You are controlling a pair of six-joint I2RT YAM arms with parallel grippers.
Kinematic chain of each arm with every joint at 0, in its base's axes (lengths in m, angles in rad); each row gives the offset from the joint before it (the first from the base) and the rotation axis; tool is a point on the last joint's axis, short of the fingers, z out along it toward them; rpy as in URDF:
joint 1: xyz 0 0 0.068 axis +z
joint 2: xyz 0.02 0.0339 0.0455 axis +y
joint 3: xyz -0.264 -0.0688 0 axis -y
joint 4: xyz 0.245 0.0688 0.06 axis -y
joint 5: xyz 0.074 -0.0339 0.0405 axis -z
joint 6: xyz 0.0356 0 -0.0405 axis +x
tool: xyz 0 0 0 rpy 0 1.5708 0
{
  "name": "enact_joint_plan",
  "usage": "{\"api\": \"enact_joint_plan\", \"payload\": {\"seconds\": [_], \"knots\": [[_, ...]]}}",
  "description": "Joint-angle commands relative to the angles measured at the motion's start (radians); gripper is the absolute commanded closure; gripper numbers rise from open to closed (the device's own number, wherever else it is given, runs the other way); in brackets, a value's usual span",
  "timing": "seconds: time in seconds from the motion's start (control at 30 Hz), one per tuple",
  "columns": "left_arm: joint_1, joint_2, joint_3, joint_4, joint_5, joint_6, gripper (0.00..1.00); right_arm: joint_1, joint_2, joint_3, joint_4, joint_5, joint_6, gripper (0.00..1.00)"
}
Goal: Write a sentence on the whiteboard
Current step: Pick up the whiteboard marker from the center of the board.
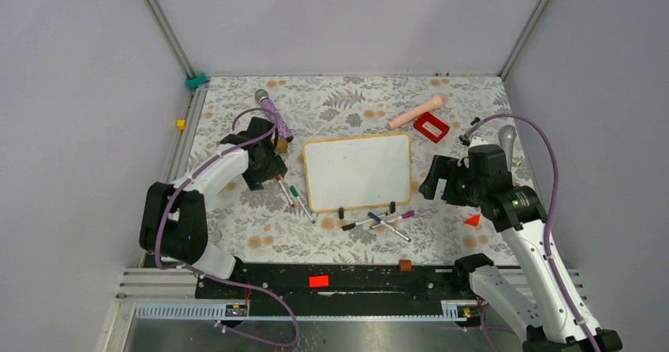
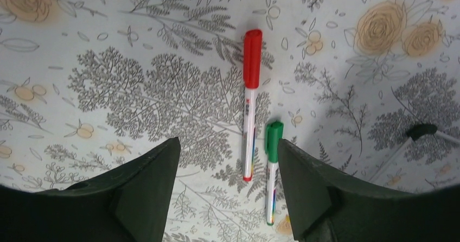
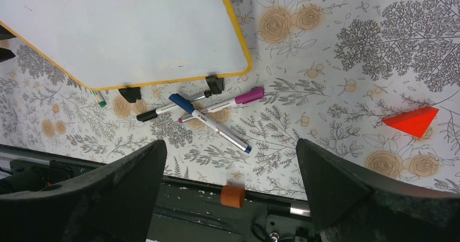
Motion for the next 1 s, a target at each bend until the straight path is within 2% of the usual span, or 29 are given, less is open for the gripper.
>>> {"api": "enact_joint_plan", "payload": {"seconds": [0.0, 0.17, 0.3, 0.37, 0.43, 0.57, 0.6, 0.8, 0.97], "knots": [[-0.003, 0.076, 0.076, 0.028, -0.056, 0.009, 0.34, 0.009, -0.010, 0.019, 0.037, 0.030, -0.047, 0.03], [-0.007, 0.165, 0.121, 0.041, -0.062, -0.002, 0.40, 0.009, 0.009, 0.043, 0.039, 0.044, -0.065, 0.02], [-0.007, 0.236, 0.135, 0.047, -0.088, -0.038, 0.40, 0.010, 0.017, 0.054, 0.051, 0.037, -0.067, 0.02], [-0.010, 0.279, 0.140, 0.055, -0.088, -0.065, 0.44, 0.009, 0.012, 0.055, 0.056, 0.037, -0.063, 0.02], [-0.013, 0.312, 0.136, 0.072, -0.086, -0.089, 0.55, 0.009, 0.002, 0.057, 0.063, 0.040, -0.057, 0.02], [-0.023, 0.319, 0.144, 0.067, -0.129, -0.101, 0.95, 0.008, -0.003, 0.065, 0.065, 0.040, -0.052, 0.02], [-0.023, 0.310, 0.155, 0.041, -0.148, -0.101, 1.00, 0.008, 0.001, 0.067, 0.066, 0.034, -0.054, 0.02], [-0.022, 0.155, 0.247, -0.165, -0.227, -0.084, 1.00, 0.028, 0.022, 0.109, 0.080, -0.024, -0.091, 0.02], [-0.019, -0.012, 0.324, -0.338, -0.200, -0.157, 1.00, 0.094, 0.085, 0.174, 0.140, -0.006, -0.069, 0.02]]}}
